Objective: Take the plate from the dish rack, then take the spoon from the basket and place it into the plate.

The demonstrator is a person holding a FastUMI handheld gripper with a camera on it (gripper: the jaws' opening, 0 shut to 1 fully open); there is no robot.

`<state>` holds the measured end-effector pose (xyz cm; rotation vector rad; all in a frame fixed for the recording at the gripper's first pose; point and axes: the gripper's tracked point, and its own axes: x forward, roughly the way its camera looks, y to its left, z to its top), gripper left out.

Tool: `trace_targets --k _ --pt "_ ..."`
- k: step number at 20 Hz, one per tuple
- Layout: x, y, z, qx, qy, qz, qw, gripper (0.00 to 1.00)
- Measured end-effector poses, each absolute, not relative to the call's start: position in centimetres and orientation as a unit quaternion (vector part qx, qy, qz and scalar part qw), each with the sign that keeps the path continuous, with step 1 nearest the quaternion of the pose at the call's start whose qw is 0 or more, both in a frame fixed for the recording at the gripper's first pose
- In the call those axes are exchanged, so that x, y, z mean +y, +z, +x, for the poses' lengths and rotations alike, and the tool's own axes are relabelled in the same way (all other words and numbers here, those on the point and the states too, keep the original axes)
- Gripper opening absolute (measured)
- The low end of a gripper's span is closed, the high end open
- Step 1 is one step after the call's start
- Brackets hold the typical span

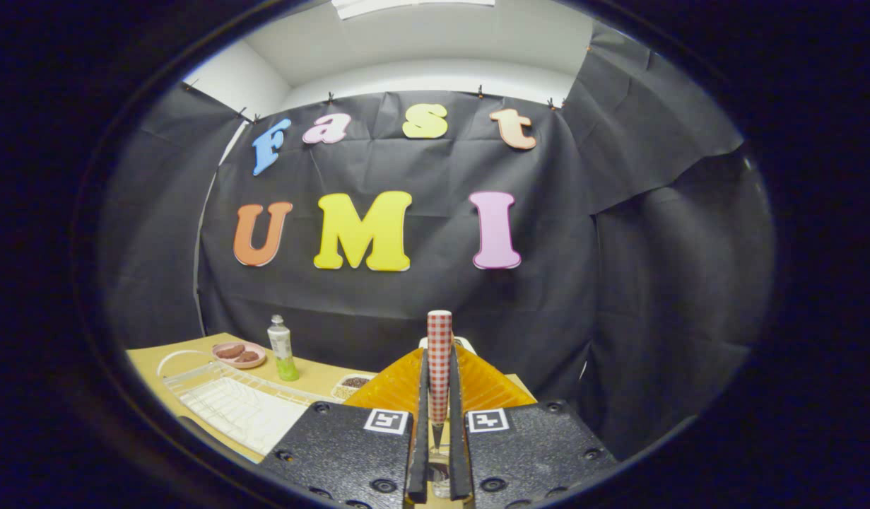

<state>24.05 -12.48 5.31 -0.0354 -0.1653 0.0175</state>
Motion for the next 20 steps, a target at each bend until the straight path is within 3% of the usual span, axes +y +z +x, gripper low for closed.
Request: trace_targets --k 8,20 --pt "-5.8 10.2 12.1 -0.126 0.032 -0.009 0.991 0.17" --pt "7.3 -0.3 3.0 -0.136 0.085 -0.016 0.987 0.18"
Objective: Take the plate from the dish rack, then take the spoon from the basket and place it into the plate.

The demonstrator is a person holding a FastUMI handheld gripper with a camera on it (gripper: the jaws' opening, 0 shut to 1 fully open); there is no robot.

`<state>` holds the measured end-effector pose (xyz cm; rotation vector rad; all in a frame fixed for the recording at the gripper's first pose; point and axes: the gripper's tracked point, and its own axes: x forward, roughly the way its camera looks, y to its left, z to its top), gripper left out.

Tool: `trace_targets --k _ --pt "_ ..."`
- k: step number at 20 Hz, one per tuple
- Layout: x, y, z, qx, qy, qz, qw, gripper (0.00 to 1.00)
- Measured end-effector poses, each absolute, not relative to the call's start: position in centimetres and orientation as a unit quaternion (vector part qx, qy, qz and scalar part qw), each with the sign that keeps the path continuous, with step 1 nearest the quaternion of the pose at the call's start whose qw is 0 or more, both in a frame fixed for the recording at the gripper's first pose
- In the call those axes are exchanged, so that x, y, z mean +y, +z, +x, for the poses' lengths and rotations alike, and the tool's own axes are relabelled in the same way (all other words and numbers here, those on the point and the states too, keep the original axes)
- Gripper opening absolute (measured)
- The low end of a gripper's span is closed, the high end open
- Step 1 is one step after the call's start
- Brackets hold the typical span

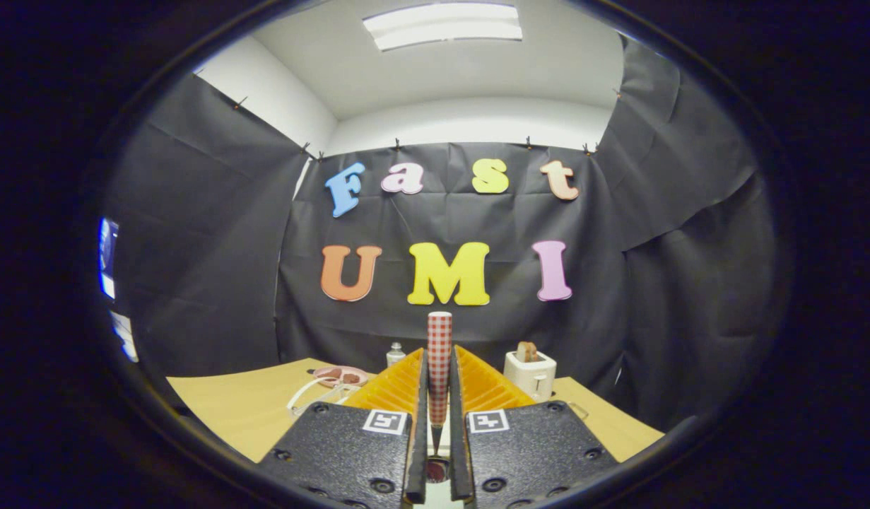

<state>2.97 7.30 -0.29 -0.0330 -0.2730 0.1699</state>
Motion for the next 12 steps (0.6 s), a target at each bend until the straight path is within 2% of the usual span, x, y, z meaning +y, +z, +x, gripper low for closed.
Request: trace_targets --k 5,12 --pt "11.1 -4.3 3.1 -0.143 0.084 0.011 0.986 0.19" --pt "12.3 -10.8 5.6 -0.086 0.066 0.006 0.994 0.2"
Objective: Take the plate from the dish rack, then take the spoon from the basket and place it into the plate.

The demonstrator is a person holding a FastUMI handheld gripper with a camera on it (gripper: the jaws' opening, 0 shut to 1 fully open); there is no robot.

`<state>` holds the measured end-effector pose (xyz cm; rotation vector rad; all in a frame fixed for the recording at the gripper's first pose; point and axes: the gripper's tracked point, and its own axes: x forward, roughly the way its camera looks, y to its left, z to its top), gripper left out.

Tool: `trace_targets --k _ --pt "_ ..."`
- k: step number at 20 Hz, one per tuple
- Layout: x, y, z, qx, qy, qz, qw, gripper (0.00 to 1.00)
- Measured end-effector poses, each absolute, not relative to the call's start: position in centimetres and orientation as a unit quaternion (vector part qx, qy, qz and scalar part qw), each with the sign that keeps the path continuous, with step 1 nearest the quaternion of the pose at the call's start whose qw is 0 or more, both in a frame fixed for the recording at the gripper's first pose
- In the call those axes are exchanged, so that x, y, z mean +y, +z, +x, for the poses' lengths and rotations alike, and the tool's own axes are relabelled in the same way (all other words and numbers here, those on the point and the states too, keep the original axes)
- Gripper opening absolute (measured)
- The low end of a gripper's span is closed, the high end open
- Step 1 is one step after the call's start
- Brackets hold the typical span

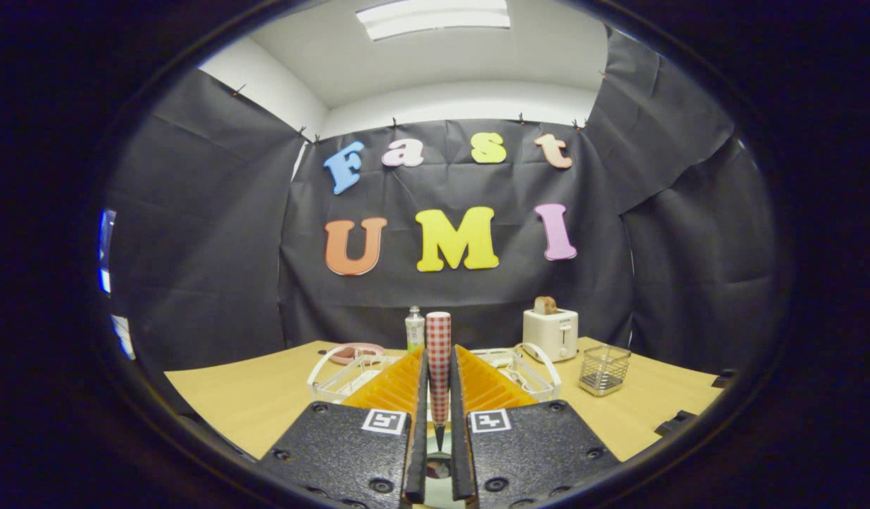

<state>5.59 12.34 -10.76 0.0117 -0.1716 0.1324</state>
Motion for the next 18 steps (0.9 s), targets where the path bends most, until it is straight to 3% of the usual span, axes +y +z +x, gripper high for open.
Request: trace_targets --k 6,12,16,18 --pt "11.5 -13.2 6.2 -0.052 0.065 0.006 0.997 0.2" --pt "6.8 -12.8 6.6 -0.048 0.035 0.025 0.998 0.27" --pt "3.7 -12.5 6.6 -0.031 0.025 0.018 0.999 0.35" --pt "2.5 -11.4 6.5 -0.03 0.022 0.024 0.999 0.48"
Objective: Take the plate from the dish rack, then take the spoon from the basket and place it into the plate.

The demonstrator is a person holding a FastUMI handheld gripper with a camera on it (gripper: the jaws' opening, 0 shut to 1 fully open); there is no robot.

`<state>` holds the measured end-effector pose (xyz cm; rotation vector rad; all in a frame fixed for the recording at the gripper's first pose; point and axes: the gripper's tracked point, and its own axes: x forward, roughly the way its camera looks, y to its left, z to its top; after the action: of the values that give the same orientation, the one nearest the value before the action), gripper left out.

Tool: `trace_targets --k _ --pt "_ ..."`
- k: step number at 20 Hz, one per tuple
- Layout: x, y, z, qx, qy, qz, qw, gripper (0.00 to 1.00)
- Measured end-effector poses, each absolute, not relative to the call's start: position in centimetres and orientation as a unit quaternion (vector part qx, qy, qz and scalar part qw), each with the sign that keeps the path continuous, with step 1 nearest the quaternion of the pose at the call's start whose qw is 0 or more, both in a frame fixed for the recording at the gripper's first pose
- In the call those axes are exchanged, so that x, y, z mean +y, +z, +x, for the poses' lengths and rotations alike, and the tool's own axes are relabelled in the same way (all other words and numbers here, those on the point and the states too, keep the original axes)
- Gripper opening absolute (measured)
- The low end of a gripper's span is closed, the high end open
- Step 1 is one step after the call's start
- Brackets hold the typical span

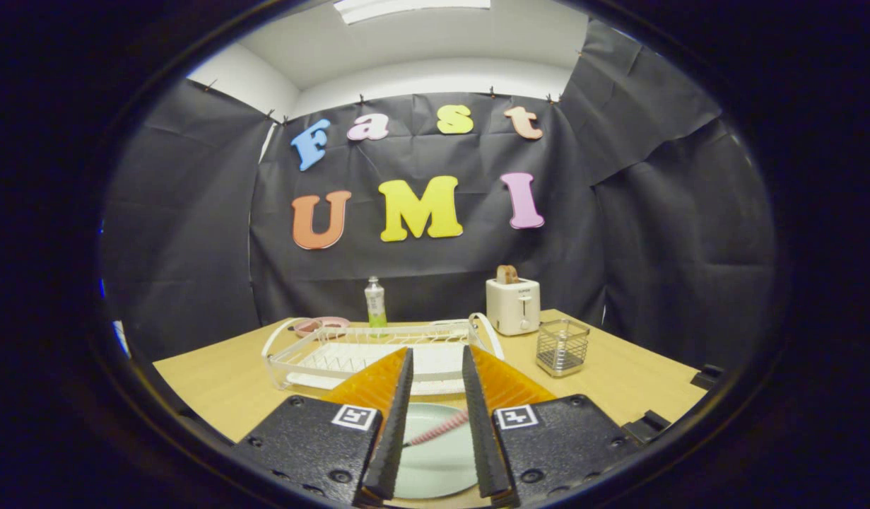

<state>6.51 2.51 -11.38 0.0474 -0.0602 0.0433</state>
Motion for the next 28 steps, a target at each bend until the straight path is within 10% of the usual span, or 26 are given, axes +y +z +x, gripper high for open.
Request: trace_targets --k 10,28 --pt "-1.7 -7.1 1.1 -0.019 0.007 -0.021 1.0 0.96" --pt "-3.2 -1.6 -6.9 -0.024 0.024 0.003 0.999 1.0"
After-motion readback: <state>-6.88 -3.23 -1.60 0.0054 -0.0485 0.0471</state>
